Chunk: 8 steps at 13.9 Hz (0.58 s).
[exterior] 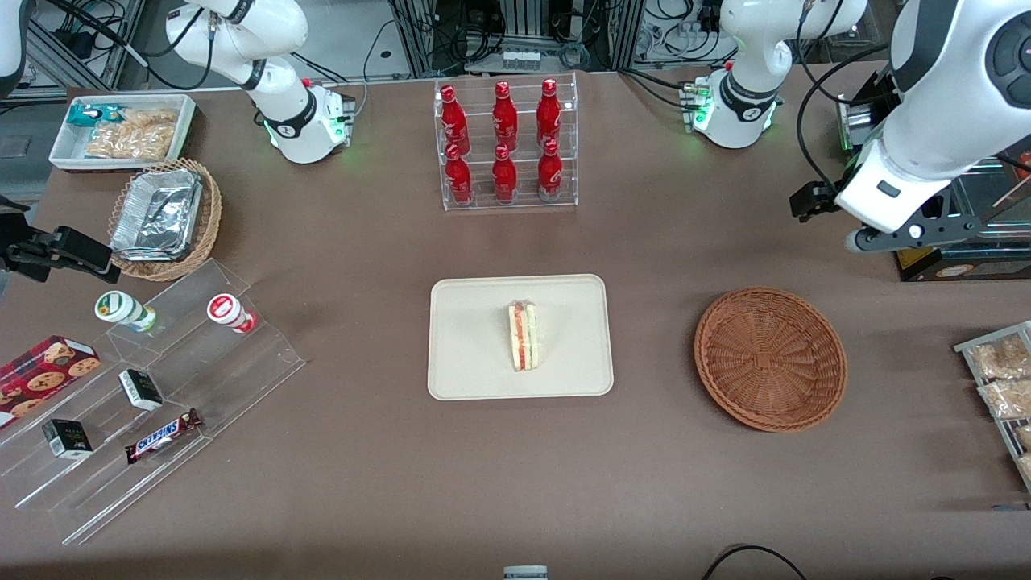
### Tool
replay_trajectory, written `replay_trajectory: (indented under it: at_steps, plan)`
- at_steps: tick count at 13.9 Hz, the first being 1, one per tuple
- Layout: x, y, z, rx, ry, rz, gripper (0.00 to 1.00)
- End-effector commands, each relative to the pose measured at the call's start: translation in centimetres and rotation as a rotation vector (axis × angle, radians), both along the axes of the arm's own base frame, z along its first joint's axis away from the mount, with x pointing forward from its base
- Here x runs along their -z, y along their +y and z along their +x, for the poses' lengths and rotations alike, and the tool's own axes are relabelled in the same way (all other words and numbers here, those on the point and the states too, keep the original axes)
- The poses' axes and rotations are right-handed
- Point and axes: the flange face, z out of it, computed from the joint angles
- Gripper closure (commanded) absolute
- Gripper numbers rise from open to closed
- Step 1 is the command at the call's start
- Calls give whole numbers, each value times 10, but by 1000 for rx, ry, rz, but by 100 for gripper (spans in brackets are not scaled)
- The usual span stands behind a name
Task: Place sandwich from basket to tray
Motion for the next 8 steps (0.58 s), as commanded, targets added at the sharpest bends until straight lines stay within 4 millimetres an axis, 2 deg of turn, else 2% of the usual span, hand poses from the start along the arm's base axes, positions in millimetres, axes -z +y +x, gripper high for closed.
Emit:
replay_trajectory:
  at_steps: [1,3,5,8]
  plan:
    - [-22,10,-6,10,7,-5,0]
    - [-43,11,-6,15,-11,-12,0]
    - [-53,12,2,6,-19,-16,0]
    - [-51,13,1,6,-5,-13,0]
